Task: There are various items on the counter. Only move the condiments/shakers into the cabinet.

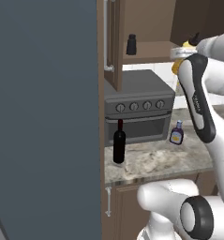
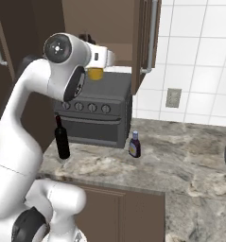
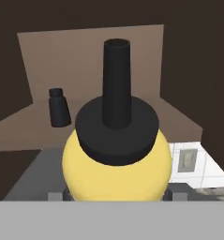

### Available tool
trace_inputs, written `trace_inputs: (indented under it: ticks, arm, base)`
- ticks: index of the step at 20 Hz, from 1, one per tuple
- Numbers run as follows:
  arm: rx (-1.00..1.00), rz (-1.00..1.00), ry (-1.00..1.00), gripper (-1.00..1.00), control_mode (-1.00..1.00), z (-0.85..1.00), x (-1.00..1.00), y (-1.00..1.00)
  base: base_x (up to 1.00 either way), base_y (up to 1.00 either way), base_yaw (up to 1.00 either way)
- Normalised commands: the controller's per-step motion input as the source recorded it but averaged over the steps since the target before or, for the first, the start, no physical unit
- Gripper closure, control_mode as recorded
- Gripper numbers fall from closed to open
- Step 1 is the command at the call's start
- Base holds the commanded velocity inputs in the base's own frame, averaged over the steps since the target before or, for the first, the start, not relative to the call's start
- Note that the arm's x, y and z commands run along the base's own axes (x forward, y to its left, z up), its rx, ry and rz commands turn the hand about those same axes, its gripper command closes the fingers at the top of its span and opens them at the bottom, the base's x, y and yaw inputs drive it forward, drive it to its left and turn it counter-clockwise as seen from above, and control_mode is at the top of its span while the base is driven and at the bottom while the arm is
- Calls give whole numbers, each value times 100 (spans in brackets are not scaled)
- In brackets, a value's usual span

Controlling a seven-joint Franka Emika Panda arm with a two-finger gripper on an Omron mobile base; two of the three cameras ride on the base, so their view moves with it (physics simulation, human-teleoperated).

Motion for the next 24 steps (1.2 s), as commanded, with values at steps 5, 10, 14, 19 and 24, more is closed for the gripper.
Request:
trace_inputs:
  ticks: [5, 10, 14, 19, 24]
  arm:
    - [-3, 0, -3, 100, -100, 43, 92, 3]
    - [-3, 0, 2, 100, -100, 6, 97, 0]
    - [-1, 0, 4, 100, -100, 0, 97, 1]
    - [0, 0, 8, 100, -100, 0, 91, 0]
    - [0, 0, 8, 100, -100, -15, 71, 0]
  base:
    - [0, 0, 0]
    - [0, 0, 0]
    - [0, 0, 0]
    - [0, 0, 0]
    - [0, 0, 0]
